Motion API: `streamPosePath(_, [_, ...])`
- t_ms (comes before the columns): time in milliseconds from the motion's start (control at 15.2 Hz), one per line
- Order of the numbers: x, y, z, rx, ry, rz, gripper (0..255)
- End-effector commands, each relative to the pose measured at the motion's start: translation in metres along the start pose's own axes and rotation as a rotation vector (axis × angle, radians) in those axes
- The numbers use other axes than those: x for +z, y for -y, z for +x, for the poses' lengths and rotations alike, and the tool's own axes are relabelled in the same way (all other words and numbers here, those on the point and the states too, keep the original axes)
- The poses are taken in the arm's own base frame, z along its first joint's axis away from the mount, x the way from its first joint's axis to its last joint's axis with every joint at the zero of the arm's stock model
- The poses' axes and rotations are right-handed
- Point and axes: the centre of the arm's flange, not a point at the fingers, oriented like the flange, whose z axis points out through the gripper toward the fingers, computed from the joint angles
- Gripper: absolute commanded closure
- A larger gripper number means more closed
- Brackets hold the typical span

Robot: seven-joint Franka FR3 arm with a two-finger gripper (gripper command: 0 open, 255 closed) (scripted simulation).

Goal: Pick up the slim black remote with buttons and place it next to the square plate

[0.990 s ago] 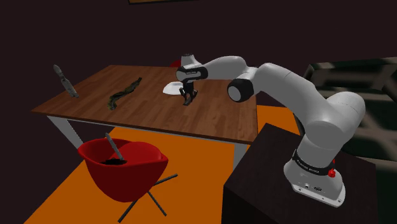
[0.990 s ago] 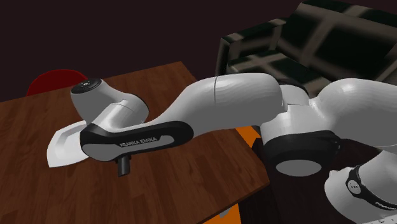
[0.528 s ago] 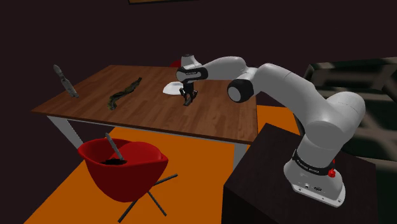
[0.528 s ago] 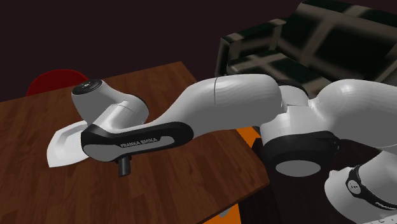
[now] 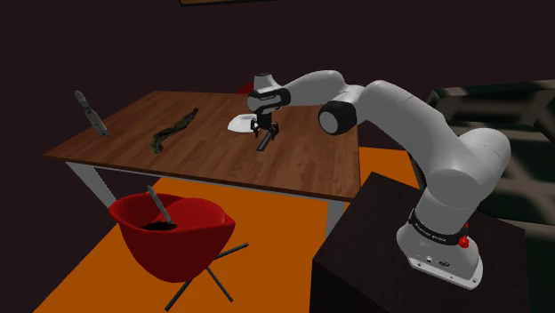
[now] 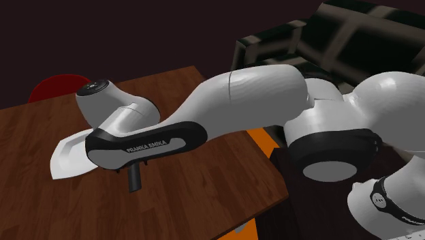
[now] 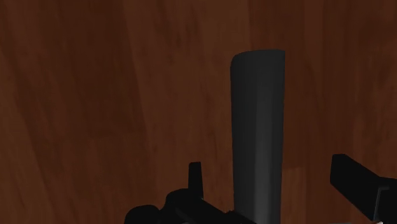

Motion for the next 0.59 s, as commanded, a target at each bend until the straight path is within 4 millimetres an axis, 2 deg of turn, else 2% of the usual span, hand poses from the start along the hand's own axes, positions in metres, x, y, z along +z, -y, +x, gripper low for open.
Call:
streamPosePath(0, [-0.026,0.004,0.0,0.001,-0.003,0.005,0])
streamPosePath(66, [-0.036,0.004,0.0,0.001,-0.003,0.005,0])
streamPosePath(528, [-0.036,0.004,0.0,0.001,-0.003,0.005,0])
